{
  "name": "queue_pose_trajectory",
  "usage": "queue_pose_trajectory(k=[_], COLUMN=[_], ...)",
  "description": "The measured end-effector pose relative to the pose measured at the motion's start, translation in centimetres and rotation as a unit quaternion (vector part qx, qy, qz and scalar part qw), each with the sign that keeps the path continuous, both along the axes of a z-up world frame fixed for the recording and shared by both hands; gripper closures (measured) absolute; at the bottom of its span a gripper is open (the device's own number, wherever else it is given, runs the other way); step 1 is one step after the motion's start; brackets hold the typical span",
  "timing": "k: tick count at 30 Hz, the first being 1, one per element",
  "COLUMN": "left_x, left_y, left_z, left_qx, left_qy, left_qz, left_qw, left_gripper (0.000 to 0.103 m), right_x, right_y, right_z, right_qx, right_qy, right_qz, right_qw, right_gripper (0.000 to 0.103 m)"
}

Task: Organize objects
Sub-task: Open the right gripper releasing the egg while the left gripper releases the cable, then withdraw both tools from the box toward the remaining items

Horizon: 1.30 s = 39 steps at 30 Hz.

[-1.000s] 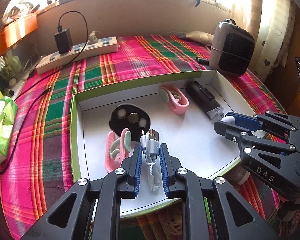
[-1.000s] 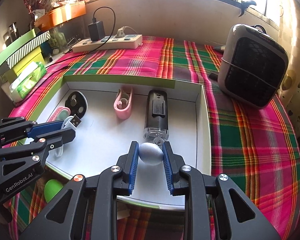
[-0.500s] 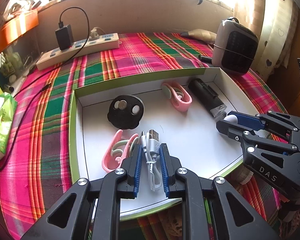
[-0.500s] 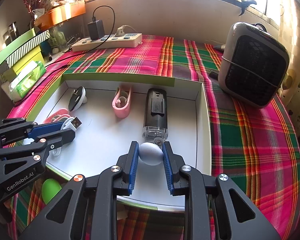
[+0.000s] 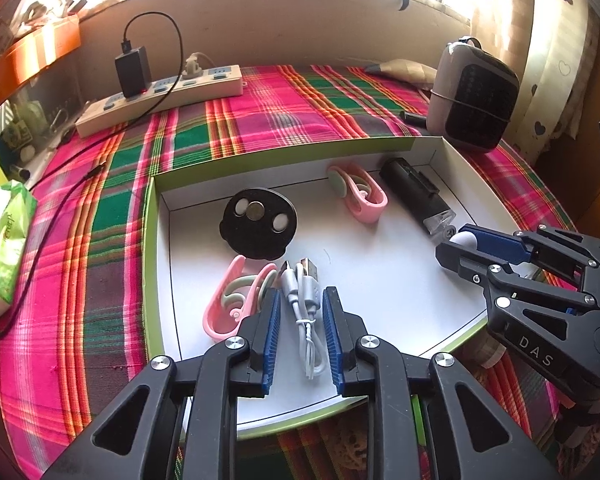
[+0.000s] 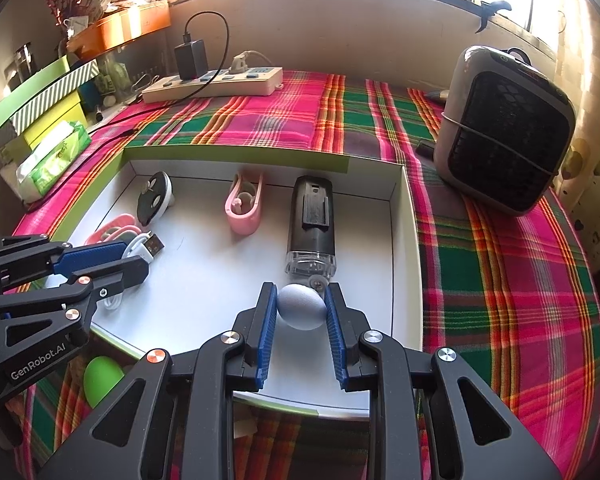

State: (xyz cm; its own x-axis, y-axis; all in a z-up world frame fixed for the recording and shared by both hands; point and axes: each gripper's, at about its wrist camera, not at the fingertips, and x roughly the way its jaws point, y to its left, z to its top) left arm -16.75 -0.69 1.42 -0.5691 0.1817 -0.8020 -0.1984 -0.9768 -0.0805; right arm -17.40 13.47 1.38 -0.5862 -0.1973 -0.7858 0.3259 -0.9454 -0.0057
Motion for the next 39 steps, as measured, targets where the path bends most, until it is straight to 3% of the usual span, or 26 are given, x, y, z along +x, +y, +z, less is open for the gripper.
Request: queue_pose_trajectory(k=[3,6,21,39], left_x=[0.2,0.3,2.1,6.8], left_y=[0.0,0.0,-0.4,-2.6], left_z=[0.2,0.3,1.8,3.2], left_qx=[0.004,0.005,0.016,0.044], left_qy=[0.003,0.005,0.025,0.050], left_qz=[-0.001,0.000,0.004,0.024], left_qw=[1.0000,1.0000,0.9996,0.9975], left_gripper=[0.078,0.075,0.070,0.068], right_x=[0.0,0.1,1.7,6.5], right_y=[-0.1,0.0,-0.4,0.5], right_z=[0.0,0.2,1.5,3.5], right_qx=[0.000,-0.001,-0.002,-0.030], right_qy=[0.000,0.002,0.024,0.058], right_qz=[-0.001,-0.001,0.000,-0.006], right_qw=[1.000,1.000,1.000,0.998], right_gripper=[0.075,0.066,0.064,0.062])
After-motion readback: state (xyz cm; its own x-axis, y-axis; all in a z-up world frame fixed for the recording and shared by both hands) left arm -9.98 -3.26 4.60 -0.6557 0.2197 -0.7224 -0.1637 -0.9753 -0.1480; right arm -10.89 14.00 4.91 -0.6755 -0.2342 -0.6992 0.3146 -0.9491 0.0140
